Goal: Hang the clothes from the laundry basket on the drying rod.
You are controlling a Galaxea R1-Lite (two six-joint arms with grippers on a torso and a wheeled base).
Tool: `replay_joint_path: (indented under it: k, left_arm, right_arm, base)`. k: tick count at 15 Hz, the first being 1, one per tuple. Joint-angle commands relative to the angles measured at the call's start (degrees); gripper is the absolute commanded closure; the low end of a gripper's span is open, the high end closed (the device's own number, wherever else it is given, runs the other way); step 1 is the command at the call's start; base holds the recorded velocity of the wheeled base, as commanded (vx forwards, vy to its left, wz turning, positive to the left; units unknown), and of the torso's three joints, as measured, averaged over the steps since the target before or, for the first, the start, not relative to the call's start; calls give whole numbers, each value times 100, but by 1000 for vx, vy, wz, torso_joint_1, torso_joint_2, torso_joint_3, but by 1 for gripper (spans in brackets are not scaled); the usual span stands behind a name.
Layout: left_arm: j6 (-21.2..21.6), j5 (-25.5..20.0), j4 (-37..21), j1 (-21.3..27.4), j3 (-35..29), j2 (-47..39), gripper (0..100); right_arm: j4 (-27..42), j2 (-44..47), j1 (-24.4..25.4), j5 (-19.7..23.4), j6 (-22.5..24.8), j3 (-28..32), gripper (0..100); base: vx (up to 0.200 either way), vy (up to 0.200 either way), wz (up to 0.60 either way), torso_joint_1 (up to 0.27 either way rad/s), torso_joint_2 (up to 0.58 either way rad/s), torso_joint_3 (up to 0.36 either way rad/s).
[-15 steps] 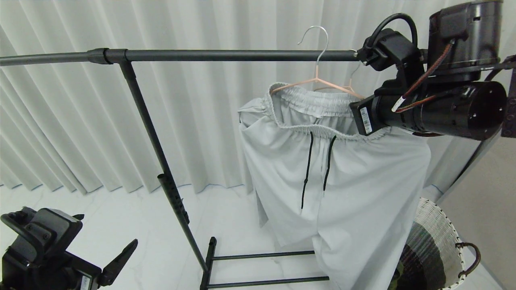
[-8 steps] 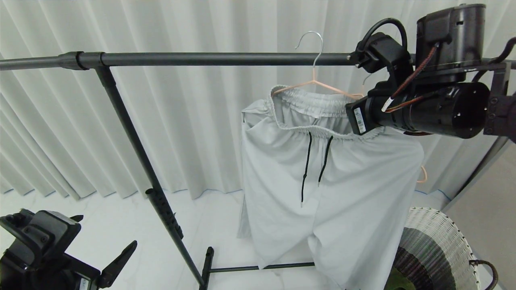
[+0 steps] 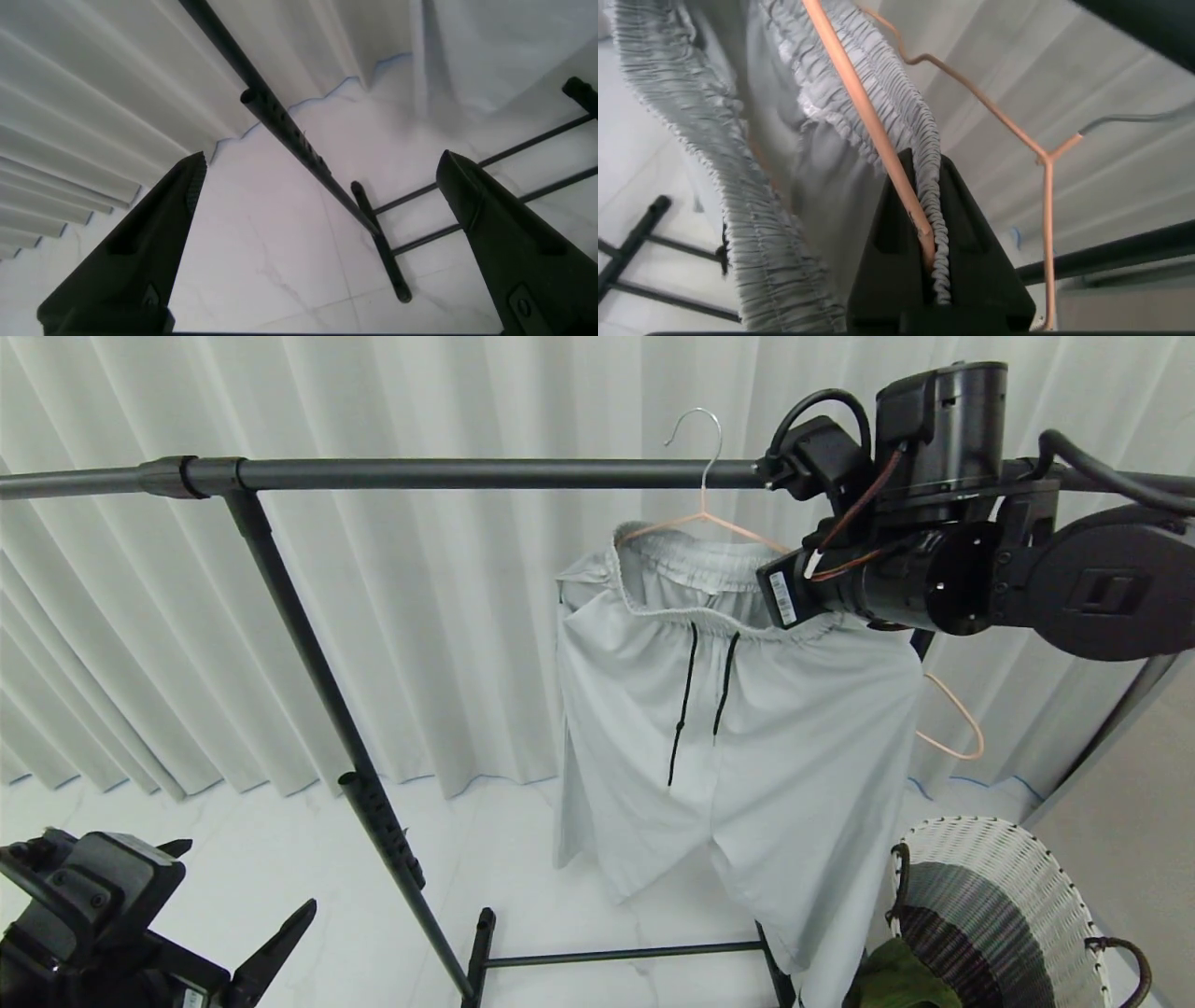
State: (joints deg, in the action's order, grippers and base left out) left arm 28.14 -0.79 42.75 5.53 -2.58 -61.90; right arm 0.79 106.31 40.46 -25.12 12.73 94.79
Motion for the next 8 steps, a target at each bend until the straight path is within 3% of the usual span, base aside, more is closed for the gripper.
replay_joint_path:
  k: [1,8]
  left_arm:
    - [-1,0,5,9,65,64,0]
    - [-1,-9,5,18,206,293,0]
  right_arm:
    - [0,302,-3,-19,2,153,100]
    - [0,381,23,-19,2,171,100]
  base:
    - [0,0,0,0,0,0]
    - [0,0,0,0,0,0]
